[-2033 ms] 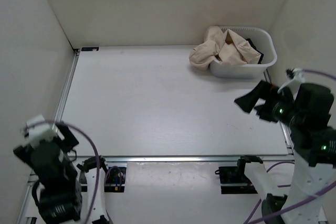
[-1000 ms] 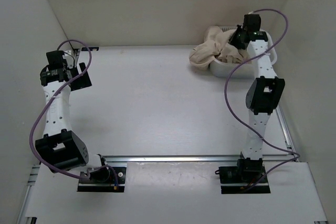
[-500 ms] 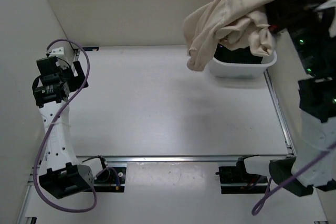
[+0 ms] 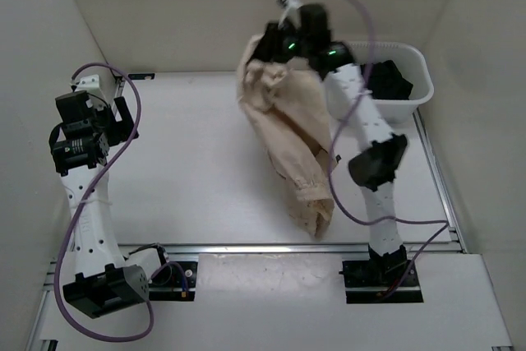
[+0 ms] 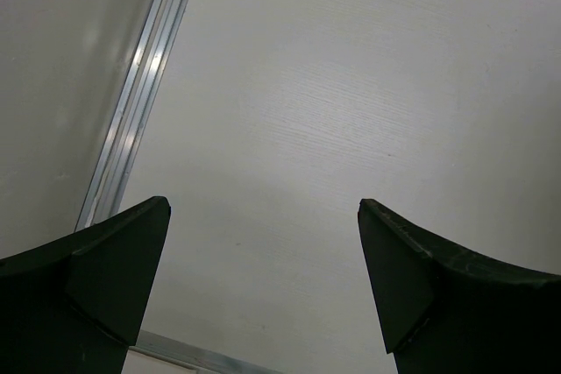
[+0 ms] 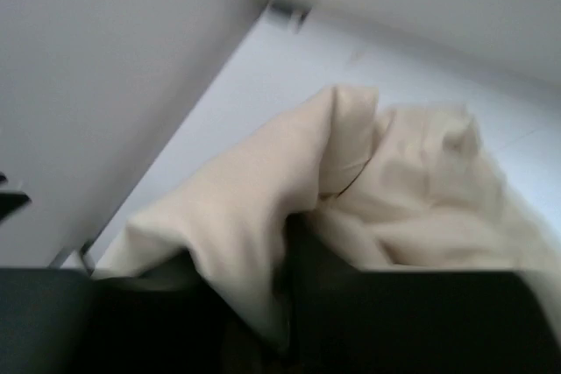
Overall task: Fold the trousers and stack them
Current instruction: Move the trousers to the center of the board, then flatten the trousers out
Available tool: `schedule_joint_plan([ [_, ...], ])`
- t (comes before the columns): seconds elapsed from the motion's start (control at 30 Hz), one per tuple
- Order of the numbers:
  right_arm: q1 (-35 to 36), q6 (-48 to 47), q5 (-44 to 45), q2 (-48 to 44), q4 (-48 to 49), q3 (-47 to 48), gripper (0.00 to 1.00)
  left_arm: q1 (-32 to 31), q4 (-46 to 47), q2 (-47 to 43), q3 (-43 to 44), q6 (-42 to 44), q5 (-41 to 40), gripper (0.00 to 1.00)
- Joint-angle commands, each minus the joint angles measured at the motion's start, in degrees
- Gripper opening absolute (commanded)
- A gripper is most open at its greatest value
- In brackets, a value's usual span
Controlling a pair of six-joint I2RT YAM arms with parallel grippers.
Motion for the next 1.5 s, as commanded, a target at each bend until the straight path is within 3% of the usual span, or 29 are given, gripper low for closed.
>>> schedule_joint_plan([
  [0.0, 11.4, -2.1, -15.4, 8.7, -0.7, 1.2, 0.55, -0.2, -0.5, -1.4, -0.5, 0.0, -0.1, 1.00],
  [0.1, 18.1, -8.4, -15.4, 8.7, -2.7, -6.1, 0.99, -0.2, -1.2, -1.4, -1.3, 0.0, -0.1, 1.00],
  [0.23, 18.4, -12.9, -7.2, 3.8, -10.8, -11.6, 0.99, -0.2, -1.2, -1.4, -4.8, 0.0, 1.0, 1.00],
  [0.3, 15.5, -10.8, -5.0, -2.6, -9.1, -21.0, 0.99, -0.2, -1.2, 0.0, -5.9, 0.0, 3.0, 1.00],
  [0.33, 14.7, -10.8, 0.8, -10.3, -5.9, -32.3, 0.99, -0.7, -1.2, 1.0, -5.9, 0.0, 3.6, 1.00],
  [0.4, 13.4, -11.4, 8.3, -20.1, -4.8, -42.3, 0.99, -1.9, -1.2, 4.6, -6.6, 0.0, 5.0, 0.99],
  [0.53, 10.9, -11.4, 22.9, -26.1, -11.0, -58.1, 0.99, -8.6, 1.0, 14.2, -7.1, 0.0, 1.1, 0.90],
  [0.63, 7.1, -6.2, 21.7, -29.6, -9.1, -69.9, 0.99, -15.4, 4.6, 23.4, -5.2, 0.0, -4.9, 0.89],
  [0.73, -0.3, 2.5, 15.6, -32.9, -0.5, -81.1, 0.94, -19.4, 8.3, 32.3, 0.0, 0.0, -6.8, 0.89],
  [0.87, -5.0, 11.8, 6.5, -32.6, 12.5, -90.1, 0.87, -22.3, 11.1, 41.8, 6.1, 0.0, -6.3, 0.89],
  [1.1, -5.8, 12.9, 2.8, -26.6, 13.1, -89.5, 0.85, -27.7, 15.1, 52.2, 11.7, 0.0, -6.9, 0.96],
  [1.17, -5.8, 12.9, 1.4, -25.8, 13.1, -88.9, 0.81, -27.7, 15.1, 56.5, 14.6, 0.0, -6.9, 0.96],
  [1.27, -5.8, 12.9, 0.8, -25.3, 13.1, -88.9, 0.55, -27.7, 15.1, 58.3, 15.9, 0.0, -4.4, 0.82],
  [1.3, -5.8, 12.9, 0.8, -24.8, 13.1, -88.4, 0.47, -27.7, 15.1, 58.3, 15.9, 0.0, -0.9, 0.75],
  [1.37, -6.4, 12.9, 0.1, -24.8, 12.0, -87.9, 0.28, -27.7, 14.6, 58.3, 14.7, 0.0, 2.0, 0.41],
  [1.4, -7.0, 12.2, -0.4, -25.4, 12.0, -87.3, 0.21, -27.2, 14.6, 57.1, 13.2, 0.0, 2.7, 0.14],
  [1.47, -7.5, 11.6, 0.4, -28.2, 10.2, -86.6, 0.00, -26.5, 14.6, 54.9, 11.0, 0.0, 2.7, 0.14],
])
